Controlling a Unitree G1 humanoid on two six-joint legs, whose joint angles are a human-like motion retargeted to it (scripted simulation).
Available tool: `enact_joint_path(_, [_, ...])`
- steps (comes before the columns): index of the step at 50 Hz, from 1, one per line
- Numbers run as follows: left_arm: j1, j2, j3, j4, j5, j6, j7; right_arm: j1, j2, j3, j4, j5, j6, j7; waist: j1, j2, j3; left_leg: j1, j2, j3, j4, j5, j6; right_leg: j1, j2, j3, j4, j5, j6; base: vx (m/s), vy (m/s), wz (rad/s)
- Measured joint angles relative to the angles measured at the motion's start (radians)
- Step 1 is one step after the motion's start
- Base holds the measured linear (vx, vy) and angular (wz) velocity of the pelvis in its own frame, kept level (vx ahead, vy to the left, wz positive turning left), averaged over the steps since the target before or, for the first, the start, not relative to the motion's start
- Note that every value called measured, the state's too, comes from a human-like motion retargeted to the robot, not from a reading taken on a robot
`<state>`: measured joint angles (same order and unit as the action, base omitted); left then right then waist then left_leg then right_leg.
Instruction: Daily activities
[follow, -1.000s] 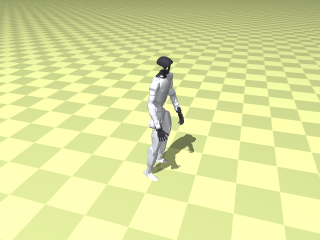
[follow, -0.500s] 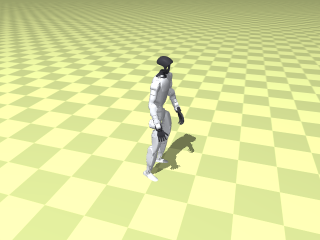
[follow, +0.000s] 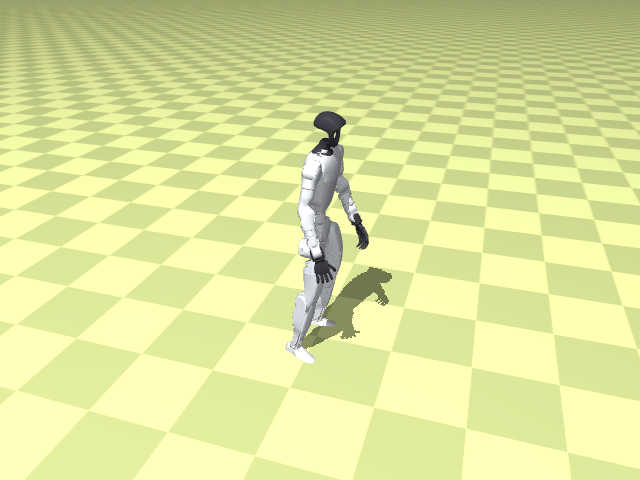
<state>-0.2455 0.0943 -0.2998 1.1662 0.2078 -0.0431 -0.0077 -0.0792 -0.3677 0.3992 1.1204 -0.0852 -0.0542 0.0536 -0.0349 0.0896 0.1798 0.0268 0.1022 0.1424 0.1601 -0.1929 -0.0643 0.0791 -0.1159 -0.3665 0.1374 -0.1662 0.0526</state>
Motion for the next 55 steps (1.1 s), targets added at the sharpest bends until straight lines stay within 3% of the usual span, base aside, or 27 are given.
enact_joint_path(55, [-0.048, -0.029, -0.004, -0.028, -0.033, 0.008, -0.009, 0.044, -0.02, 0.005, -0.003, 0.069, 0.012, 0.027, 0.009, 0.012, -0.002, -0.071, -0.008, -0.061, 0.002, 0.007, -0.006, -0.097, -0.028, -0.023, 0.17, -0.018, -0.068, 0.0, 0.0, 0.0])
